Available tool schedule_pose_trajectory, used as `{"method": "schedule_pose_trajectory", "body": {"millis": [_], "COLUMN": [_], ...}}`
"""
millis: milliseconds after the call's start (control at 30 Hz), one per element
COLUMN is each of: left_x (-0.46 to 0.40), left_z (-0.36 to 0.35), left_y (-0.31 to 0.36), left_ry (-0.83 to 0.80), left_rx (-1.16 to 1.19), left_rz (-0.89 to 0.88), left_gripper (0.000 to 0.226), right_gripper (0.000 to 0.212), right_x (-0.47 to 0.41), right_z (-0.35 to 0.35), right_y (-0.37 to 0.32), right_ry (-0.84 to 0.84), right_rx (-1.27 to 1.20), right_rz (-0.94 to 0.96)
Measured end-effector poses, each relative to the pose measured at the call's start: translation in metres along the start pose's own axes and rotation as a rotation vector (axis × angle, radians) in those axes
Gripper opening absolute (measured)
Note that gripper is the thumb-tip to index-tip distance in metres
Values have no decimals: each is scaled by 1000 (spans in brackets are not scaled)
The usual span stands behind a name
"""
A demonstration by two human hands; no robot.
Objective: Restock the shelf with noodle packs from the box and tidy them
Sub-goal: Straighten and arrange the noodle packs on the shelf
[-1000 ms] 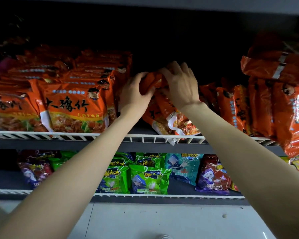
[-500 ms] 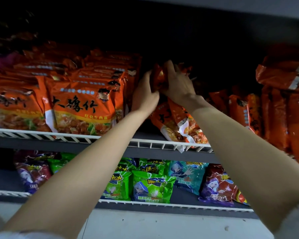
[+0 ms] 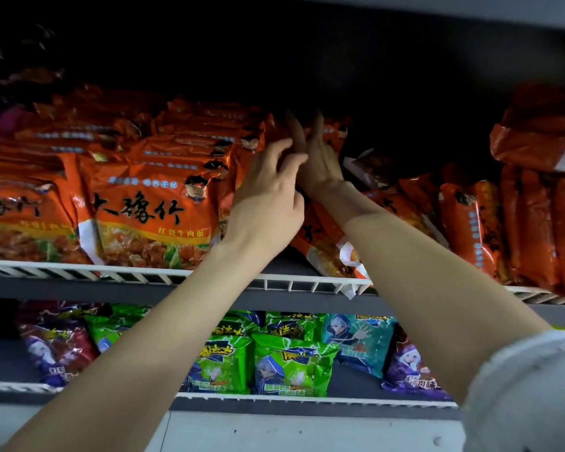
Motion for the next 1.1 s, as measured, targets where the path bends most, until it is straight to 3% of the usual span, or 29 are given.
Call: {"method": "schedule_pose_trajectory", "body": {"millis": [100,233,400,567,733,967,1100], "left_x": [23,21,9,0,-7,-8,-1], "left_z": [36,63,61,50,37,35,43], "left_y": [12,-18,-39,-45,-52,-51,-43], "left_ry": [169,260,174,105,-1,5,90], "left_rx": [-203,-390,-410,-425,-477,-446,-458], "left_rz": [-214,-188,-143,-82,-30,-31,-115], "left_gripper": [28,24,23,32,43,42,36], "right_gripper": [70,56,51,71,76,71,62], "right_x": [9,19,9,-6,-2,0,2], "right_z": [-3,7,7,-10,-23,-14,-6], "right_y": [-3,0,10,20,18,23,27], "right_ry": [-32,11,72,-90,-166,-150,-111], "right_rx": [-97,6,166,231,210,237,80], "right_rz": [34,6,75,-1,-6,-9,-20]}}
Point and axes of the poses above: each hand's wrist, its own x-axis away from the middle knuckle, its own z-axis out of the back of the hand, y = z × x, the point moved 8 cm from there along -x, towards the middle knuckle, and after that the axes turned 9 degrees about -y, right-handed, at the moved point
